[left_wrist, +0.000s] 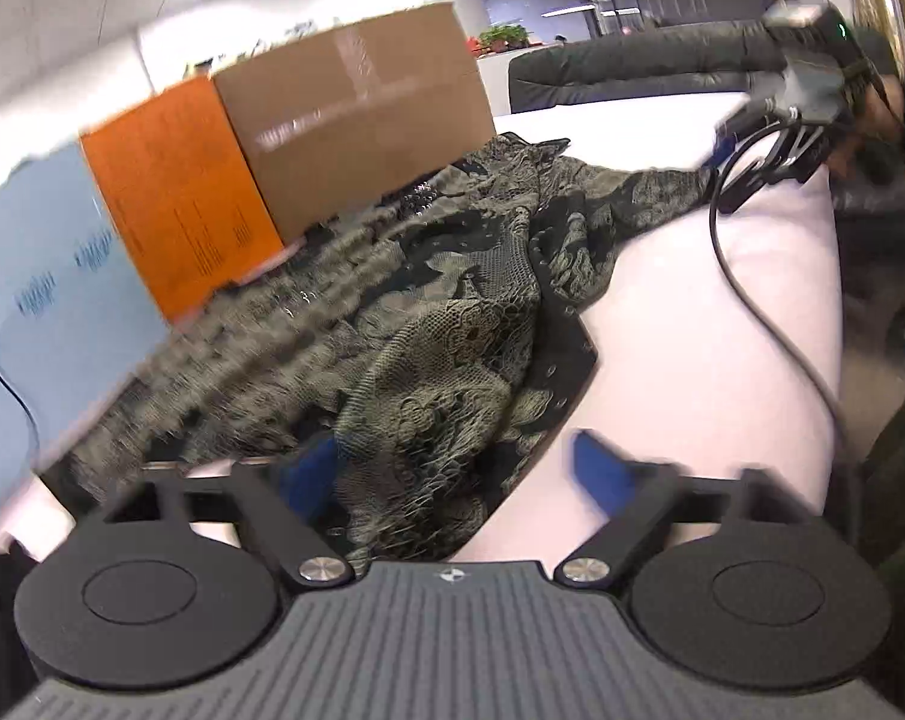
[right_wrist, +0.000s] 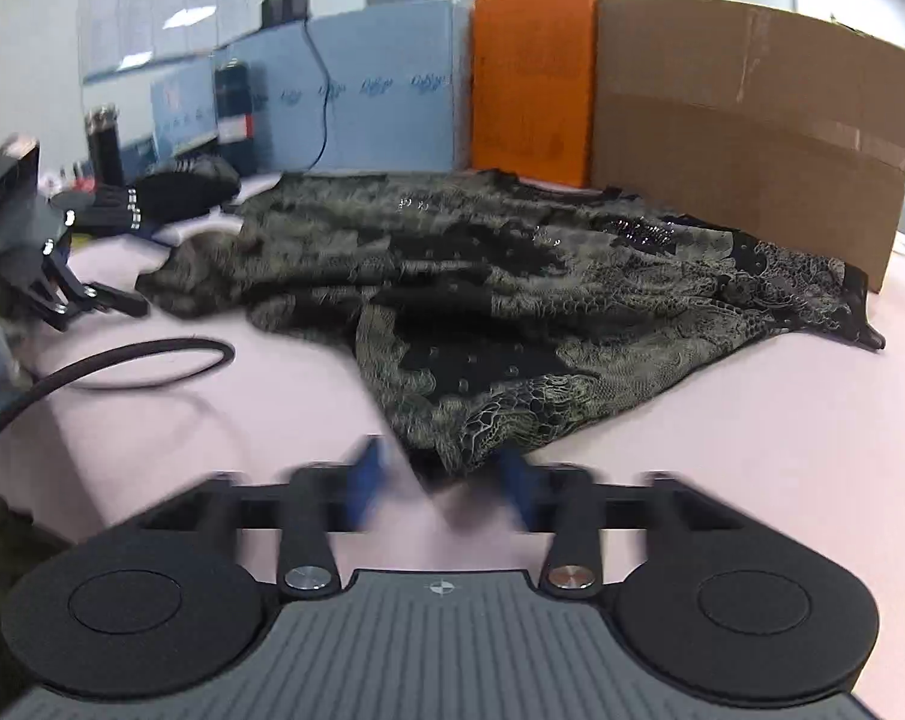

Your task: Fold clothes

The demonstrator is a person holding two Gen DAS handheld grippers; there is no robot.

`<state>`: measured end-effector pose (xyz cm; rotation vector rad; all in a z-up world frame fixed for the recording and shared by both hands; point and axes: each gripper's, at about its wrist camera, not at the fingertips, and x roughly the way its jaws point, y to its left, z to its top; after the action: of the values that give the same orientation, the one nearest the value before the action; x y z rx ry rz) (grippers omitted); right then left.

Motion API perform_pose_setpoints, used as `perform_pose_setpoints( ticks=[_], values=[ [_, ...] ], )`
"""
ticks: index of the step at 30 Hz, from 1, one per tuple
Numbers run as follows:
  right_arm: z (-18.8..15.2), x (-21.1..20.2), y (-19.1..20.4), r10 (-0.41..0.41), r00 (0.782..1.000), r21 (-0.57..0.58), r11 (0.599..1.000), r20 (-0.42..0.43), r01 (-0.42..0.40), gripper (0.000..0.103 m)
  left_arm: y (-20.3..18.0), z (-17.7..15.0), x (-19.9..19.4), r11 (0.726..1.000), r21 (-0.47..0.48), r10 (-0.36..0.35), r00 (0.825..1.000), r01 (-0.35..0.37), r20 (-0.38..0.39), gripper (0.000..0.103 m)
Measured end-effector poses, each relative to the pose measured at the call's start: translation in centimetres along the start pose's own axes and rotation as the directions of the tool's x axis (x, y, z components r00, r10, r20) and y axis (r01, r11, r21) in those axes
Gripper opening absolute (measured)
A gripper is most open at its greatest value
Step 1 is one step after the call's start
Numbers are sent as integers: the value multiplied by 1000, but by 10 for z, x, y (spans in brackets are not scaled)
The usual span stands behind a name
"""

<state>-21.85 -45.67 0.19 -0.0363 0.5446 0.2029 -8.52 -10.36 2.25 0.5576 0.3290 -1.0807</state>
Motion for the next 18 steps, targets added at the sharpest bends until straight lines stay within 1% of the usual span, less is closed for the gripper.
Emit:
perform_pose_setpoints(
  ticks=[1,3,4,6,7,8,9,10,11,12,13,14,15,18],
  values=[
    [3,1,-1,-28,999,8,1000,24,28,3,3,4,1,1000,-20,-17,1000,17,1,2],
    [10,-11,-3,-51,993,28,998,108,49,3,12,15,-11,998,-49,-26,997,29,71,2],
    [13,-23,-3,-60,986,45,998,157,54,3,20,21,-19,997,-78,-18,994,26,108,2],
    [19,-49,-7,-81,967,85,994,242,62,3,33,32,-36,992,-126,30,983,-7,180,3],
    [20,-62,-10,-103,958,109,991,269,76,3,39,36,-44,989,-148,56,975,-24,214,5],
    [19,-71,-13,-137,949,128,986,283,104,3,46,38,-49,984,-170,89,969,-50,230,5],
    [16,-78,-18,-178,943,145,979,281,141,3,53,39,-52,978,-192,124,963,-79,238,10],
    [12,-84,-22,-211,940,163,972,266,172,3,59,40,-56,971,-213,160,956,-107,246,26],
    [6,-86,-26,-238,940,182,963,246,197,3,62,36,-59,967,-226,173,954,-117,246,36],
    [-1,-86,-29,-259,940,196,956,221,217,3,64,31,-62,965,-235,178,953,-120,244,57],
    [-8,-85,-33,-279,940,209,948,197,238,3,66,25,-65,962,-244,183,953,-123,241,74],
    [-14,-84,-36,-296,939,222,941,174,256,3,65,18,-68,965,-232,177,955,-121,236,80],
    [-20,-82,-39,-308,938,237,934,155,268,3,62,11,-69,972,-203,167,960,-121,226,83],
    [-31,-76,-47,-336,932,280,915,136,290,3,48,-6,-69,993,-70,106,978,-95,180,83]
  ],
)
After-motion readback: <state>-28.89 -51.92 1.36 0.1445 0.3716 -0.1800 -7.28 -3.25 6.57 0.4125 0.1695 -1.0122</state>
